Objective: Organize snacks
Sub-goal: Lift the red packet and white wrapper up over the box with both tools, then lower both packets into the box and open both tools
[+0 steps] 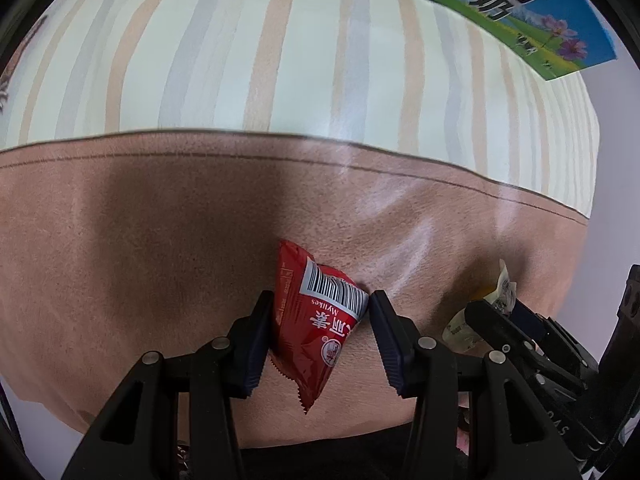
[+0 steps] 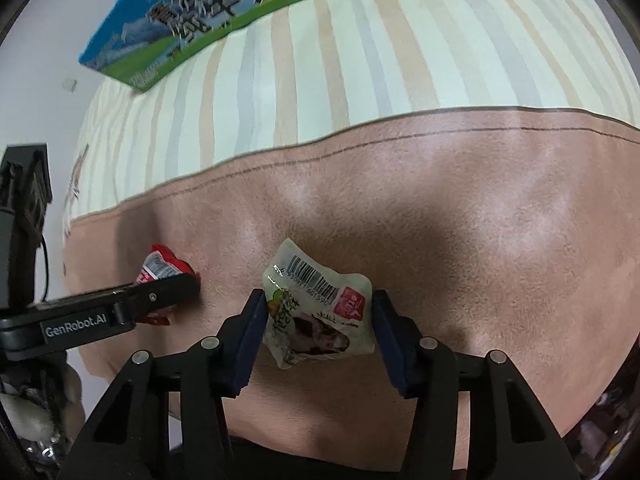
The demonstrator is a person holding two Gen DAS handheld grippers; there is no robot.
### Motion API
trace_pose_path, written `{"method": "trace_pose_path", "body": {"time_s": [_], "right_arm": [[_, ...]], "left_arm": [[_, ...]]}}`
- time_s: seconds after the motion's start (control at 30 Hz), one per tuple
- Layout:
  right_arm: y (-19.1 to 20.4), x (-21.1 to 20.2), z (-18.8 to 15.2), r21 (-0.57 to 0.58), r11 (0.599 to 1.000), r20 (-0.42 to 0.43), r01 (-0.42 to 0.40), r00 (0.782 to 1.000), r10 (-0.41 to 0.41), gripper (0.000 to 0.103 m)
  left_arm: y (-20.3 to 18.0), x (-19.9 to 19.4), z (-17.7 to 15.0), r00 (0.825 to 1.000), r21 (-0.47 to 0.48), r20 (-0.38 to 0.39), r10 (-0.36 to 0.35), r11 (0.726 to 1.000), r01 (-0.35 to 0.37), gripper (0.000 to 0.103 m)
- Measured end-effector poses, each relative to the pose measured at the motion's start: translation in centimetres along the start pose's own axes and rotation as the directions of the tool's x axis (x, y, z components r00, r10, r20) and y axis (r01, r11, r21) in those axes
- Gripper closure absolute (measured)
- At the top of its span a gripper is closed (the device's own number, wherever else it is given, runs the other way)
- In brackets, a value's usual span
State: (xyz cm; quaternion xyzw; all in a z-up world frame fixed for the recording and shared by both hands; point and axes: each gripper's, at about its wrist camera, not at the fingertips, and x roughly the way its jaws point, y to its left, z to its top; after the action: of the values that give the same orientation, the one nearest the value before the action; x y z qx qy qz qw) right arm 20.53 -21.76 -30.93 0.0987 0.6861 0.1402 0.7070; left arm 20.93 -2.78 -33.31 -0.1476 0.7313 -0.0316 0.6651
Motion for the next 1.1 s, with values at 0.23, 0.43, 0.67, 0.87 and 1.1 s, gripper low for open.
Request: {"method": "trace_pose_path", "body": {"time_s": [0.23,0.43,0.67,0.87,1.1], "right_arm": [[0.1,-5.0,1.7,-0.021,0.999,0.077,-0.046,0.996,0.047,0.048],[1.0,-11.3,5.7,-0.073,0.994,0.172,-0.078,0.981,0.090,0.048],[3.1,-16.7,12.5,-0.119,0.989,0.266,-0.090,0.957,0.119,0.048],[4.5,-18.4,20.3,-0.142,0.987,0.305,-0.070,0.946,0.111,0.048],[5.5,-15.8,30.6,-0.148,0.989,0.253,-0.025,0.966,0.062,0.048]], "left_arm": [[-1.0,-4.1,0.6,0.997,0.030,0.062,-0.044,0.999,0.043,0.058],[-3.4,-11.4,3.7,0.977,0.092,0.171,-0.129,0.989,0.115,0.058],[-6.0,-19.0,9.9,0.943,0.173,0.296,-0.151,0.980,0.103,0.058],[-6.9,-21.2,17.0,0.941,0.186,0.318,-0.120,0.981,0.063,0.058],[-7.2,-19.4,26.9,0.967,0.136,0.238,-0.092,0.989,0.060,0.058]]}}
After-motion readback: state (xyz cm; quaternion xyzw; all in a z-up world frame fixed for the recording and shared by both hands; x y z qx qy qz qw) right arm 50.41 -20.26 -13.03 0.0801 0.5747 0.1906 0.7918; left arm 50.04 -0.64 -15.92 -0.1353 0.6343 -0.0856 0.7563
